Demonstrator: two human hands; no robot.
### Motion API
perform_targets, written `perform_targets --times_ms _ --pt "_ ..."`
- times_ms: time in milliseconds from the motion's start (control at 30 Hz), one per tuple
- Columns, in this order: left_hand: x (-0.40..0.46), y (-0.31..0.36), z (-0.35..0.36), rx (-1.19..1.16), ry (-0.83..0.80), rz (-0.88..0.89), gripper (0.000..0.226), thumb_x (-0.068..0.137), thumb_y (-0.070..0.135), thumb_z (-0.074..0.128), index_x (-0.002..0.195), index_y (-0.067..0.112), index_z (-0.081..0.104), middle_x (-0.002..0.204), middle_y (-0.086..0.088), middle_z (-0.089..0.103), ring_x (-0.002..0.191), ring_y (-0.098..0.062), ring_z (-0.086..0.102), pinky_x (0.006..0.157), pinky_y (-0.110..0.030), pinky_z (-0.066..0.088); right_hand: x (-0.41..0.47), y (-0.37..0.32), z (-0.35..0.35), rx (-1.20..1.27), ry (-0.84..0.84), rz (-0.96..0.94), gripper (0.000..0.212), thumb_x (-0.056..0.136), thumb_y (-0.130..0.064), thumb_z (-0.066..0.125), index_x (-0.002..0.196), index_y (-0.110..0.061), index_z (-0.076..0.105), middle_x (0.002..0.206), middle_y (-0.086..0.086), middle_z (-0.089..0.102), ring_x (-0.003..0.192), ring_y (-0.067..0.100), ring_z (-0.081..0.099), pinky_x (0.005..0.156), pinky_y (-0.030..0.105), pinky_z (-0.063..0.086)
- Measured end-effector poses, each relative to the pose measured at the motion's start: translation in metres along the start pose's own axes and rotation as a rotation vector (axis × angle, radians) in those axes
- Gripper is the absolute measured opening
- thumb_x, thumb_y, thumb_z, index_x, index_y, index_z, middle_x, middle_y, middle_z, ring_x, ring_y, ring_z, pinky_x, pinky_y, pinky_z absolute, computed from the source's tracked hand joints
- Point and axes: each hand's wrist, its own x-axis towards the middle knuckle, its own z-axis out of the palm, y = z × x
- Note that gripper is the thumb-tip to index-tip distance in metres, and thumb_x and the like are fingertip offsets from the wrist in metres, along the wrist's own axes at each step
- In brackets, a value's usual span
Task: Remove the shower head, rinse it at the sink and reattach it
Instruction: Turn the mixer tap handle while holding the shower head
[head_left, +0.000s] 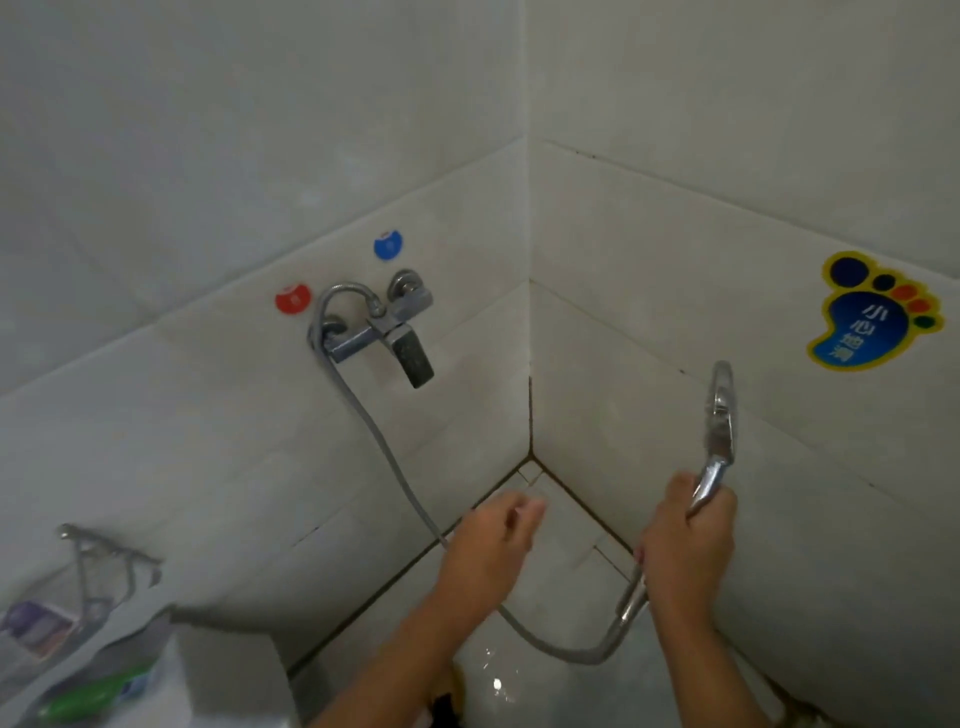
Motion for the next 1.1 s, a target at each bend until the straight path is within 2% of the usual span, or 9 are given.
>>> perform_targets --times_ms 67,167,333,400,467,567,767,933,1100 --pt "0.053 -0.033 -0.026 -0.111 0.141 -0.199 0.031 0.098 0.036 0.052 0.079 0.014 0.063 0.07 -0.002 0.059 0.066 -0.017 0.057 0.069 -0.032 0.048 0.003 -0.001 0.007 -0.077 0.058 -0.057 0.021 0.104 -0.025 0.047 0.096 -0.006 0.046 0.065 0.005 0.051 0.052 0.025 0.049 0.046 0.033 0.037" --pt "0.128 -0.092 -0.067 -0.091 0.207 -0.419 0.05 0.096 0.038 0.054 0.09 -0.01 0.066 0.089 -0.025 0.068 0.089 -0.036 0.067 0.082 -0.038 0.051 0.004 -0.003 0.023 -0.178 0.069 -0.111 0.023 0.104 -0.022 0.048 0.095 -0.001 0.046 0.065 0.0 0.048 0.06 0.029 0.046 0.058 0.037 0.032" --pt "0.189 -0.128 -0.109 0.012 0.192 -0.437 0.063 0.094 0.043 0.058 0.131 -0.007 0.049 0.13 -0.027 0.057 0.121 -0.039 0.055 0.105 -0.046 0.043 0.013 -0.009 0.048 -0.267 0.068 -0.171 0.026 0.103 -0.031 0.046 0.092 -0.007 0.046 0.068 0.014 0.056 0.059 0.034 0.056 0.057 0.049 0.05" --pt "0.204 -0.135 -0.119 -0.016 0.18 -0.354 0.052 0.093 0.039 0.06 0.128 0.0 0.054 0.123 -0.026 0.062 0.113 -0.038 0.06 0.1 -0.048 0.048 0.018 -0.013 0.056 -0.293 0.096 -0.175 0.026 0.103 -0.032 0.045 0.095 -0.007 0.047 0.071 0.014 0.057 0.061 0.033 0.057 0.059 0.049 0.052" --pt "0.211 -0.139 -0.123 0.0 0.128 -0.245 0.033 0.095 0.031 0.06 0.108 0.001 0.064 0.103 -0.025 0.069 0.097 -0.037 0.066 0.089 -0.044 0.053 0.022 -0.017 0.064 -0.314 0.102 -0.177 0.026 0.104 -0.031 0.044 0.097 -0.007 0.047 0.072 0.014 0.058 0.062 0.033 0.058 0.06 0.048 0.053" --pt "0.215 -0.137 -0.121 0.048 0.052 -0.164 0.032 0.1 0.024 0.051 0.078 0.006 0.066 0.077 -0.017 0.066 0.079 -0.034 0.064 0.072 -0.034 0.045 0.027 -0.023 0.073 -0.341 0.105 -0.191 0.025 0.104 -0.03 0.044 0.098 -0.006 0.047 0.074 0.012 0.057 0.065 0.034 0.058 0.062 0.045 0.051" --pt "0.209 -0.143 -0.118 -0.081 -0.002 -0.062 0.033 0.1 0.017 0.046 0.077 0.008 0.068 0.061 -0.005 0.059 0.052 -0.017 0.048 0.054 -0.028 0.036 0.04 -0.027 0.083 -0.453 0.122 -0.209 0.029 0.105 -0.028 0.043 0.1 0.0 0.048 0.079 0.018 0.059 0.07 0.034 0.058 0.063 0.038 0.043" --pt "0.209 -0.147 -0.113 -0.149 -0.021 -0.021 0.037 0.102 0.018 0.044 0.073 0.016 0.067 0.06 -0.003 0.058 0.048 -0.015 0.044 0.052 -0.028 0.035 0.046 -0.021 0.091 -0.522 0.127 -0.216 0.028 0.105 -0.026 0.044 0.099 0.001 0.048 0.081 0.025 0.062 0.074 0.043 0.062 0.063 0.046 0.048" --pt "0.206 -0.147 -0.11 -0.18 -0.002 -0.01 0.036 0.102 0.017 0.042 0.077 0.019 0.067 0.06 -0.003 0.057 0.049 -0.016 0.044 0.054 -0.029 0.036 0.048 -0.014 0.094 -0.627 0.068 -0.169 0.028 0.104 -0.025 0.045 0.104 0.003 0.048 0.087 0.026 0.063 0.081 0.043 0.062 0.063 0.036 0.035"
